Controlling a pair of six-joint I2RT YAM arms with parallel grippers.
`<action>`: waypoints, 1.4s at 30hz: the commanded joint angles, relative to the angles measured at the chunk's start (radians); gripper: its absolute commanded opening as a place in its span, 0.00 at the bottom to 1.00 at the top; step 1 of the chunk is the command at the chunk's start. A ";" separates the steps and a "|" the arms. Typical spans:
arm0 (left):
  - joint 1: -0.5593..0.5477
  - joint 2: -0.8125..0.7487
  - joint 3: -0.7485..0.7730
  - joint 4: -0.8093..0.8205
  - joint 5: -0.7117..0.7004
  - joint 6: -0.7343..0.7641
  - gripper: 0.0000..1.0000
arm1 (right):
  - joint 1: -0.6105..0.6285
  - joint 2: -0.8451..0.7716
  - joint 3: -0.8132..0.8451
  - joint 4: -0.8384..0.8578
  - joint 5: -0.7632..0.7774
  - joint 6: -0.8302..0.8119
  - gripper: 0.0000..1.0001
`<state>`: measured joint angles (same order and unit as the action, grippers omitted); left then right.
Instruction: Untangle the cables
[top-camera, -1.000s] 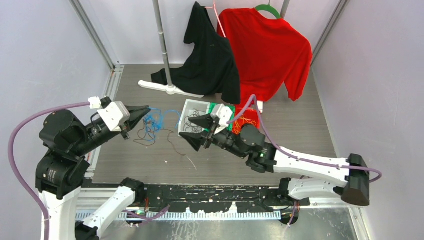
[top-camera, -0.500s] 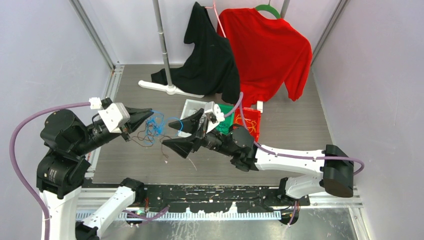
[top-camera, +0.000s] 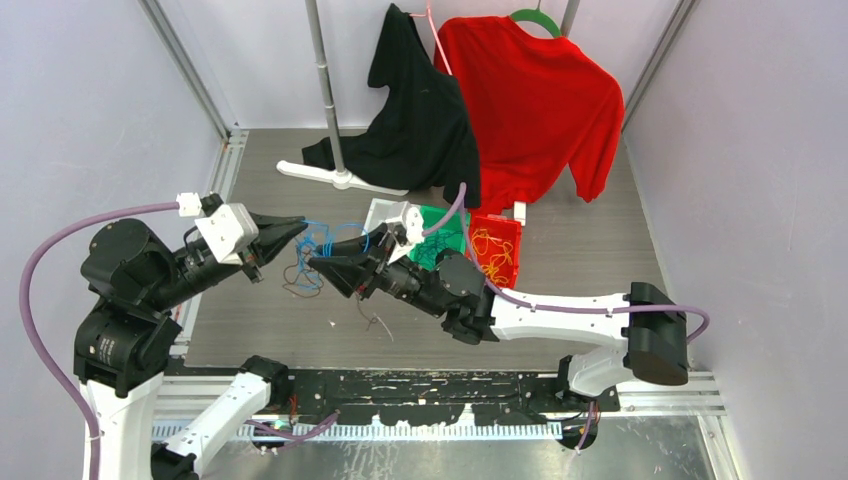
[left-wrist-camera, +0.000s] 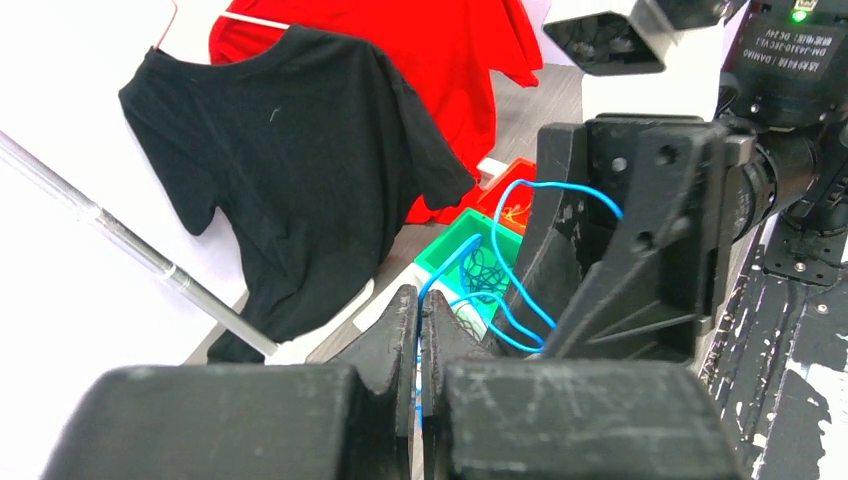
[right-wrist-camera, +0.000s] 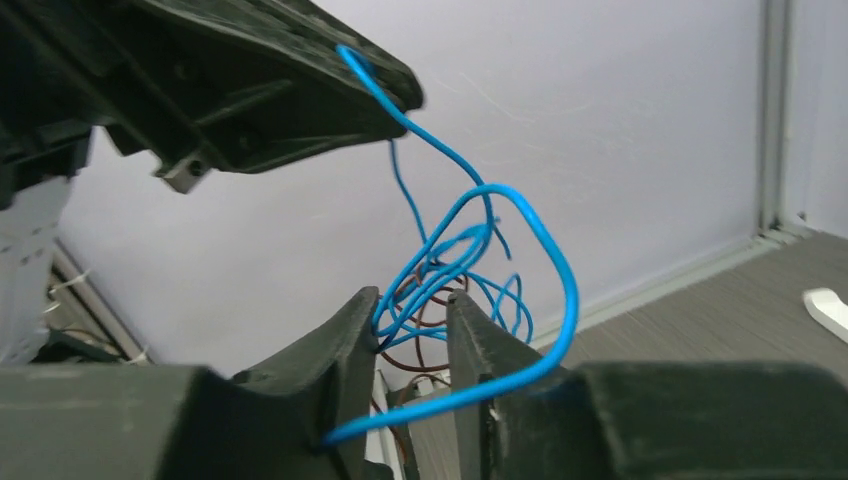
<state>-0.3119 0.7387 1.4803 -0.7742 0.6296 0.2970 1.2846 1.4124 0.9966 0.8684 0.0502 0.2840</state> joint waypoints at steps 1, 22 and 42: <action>0.003 -0.007 0.029 0.050 0.013 -0.031 0.00 | 0.016 -0.003 0.041 -0.009 0.172 -0.092 0.30; 0.002 -0.005 0.081 0.071 -0.209 0.132 0.00 | 0.019 -0.385 -0.344 -0.063 0.531 -0.275 0.01; 0.003 -0.021 -0.115 -0.188 0.085 0.027 0.31 | 0.013 -0.389 -0.235 -0.226 0.412 -0.243 0.11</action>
<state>-0.3122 0.7170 1.4204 -0.8791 0.6590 0.2890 1.3006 1.0531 0.6861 0.7986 0.3656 0.0349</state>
